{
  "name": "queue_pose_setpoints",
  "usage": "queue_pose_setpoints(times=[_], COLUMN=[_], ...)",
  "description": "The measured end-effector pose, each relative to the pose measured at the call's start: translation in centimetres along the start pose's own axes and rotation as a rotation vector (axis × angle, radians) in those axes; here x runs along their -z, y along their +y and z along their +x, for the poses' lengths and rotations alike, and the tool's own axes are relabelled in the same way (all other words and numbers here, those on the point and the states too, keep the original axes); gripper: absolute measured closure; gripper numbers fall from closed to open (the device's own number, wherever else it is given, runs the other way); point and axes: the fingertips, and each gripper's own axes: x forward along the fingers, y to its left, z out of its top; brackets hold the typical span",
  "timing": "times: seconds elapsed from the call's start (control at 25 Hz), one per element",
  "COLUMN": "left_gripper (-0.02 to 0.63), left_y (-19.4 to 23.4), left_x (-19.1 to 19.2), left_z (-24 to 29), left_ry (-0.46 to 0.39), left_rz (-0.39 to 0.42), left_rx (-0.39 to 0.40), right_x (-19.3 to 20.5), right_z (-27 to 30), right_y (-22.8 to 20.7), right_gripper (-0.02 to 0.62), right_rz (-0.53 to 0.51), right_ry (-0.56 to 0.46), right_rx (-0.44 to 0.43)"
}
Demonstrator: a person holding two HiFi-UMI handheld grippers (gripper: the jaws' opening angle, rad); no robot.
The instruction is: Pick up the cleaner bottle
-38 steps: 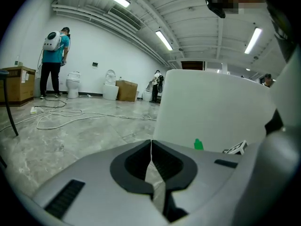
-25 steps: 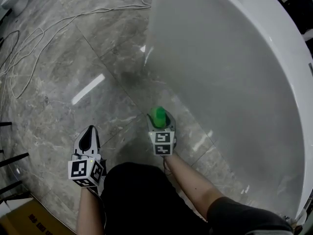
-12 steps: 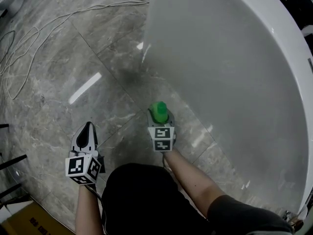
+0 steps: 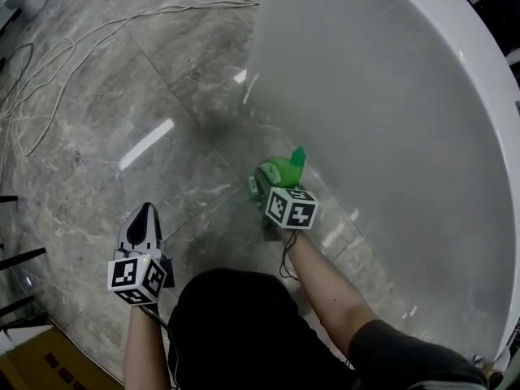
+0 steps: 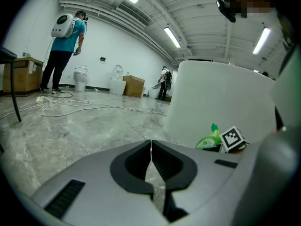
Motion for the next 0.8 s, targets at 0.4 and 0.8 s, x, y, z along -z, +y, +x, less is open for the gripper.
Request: queue_pose_setpoints(times=[0.4,0.8], left_gripper=[0.591,0.591], left_y=[-0.9,-7.3], left_x=[-1.3,-7.7], left_z=[-2.5,-10.5], left_ry=[-0.048,-0.005], left_rz=[0.019,0.066], left_rx=[-0.009,0.098], right_x=[-2.8,-10.6], right_z=[-2.5,-14.3], right_y=[5.4,13.5], right_gripper=[0.397,0.397], right_rz=[0.242,0.387], right_ry=[-0.057,-0.051], right_rx=[-0.249,-0.389])
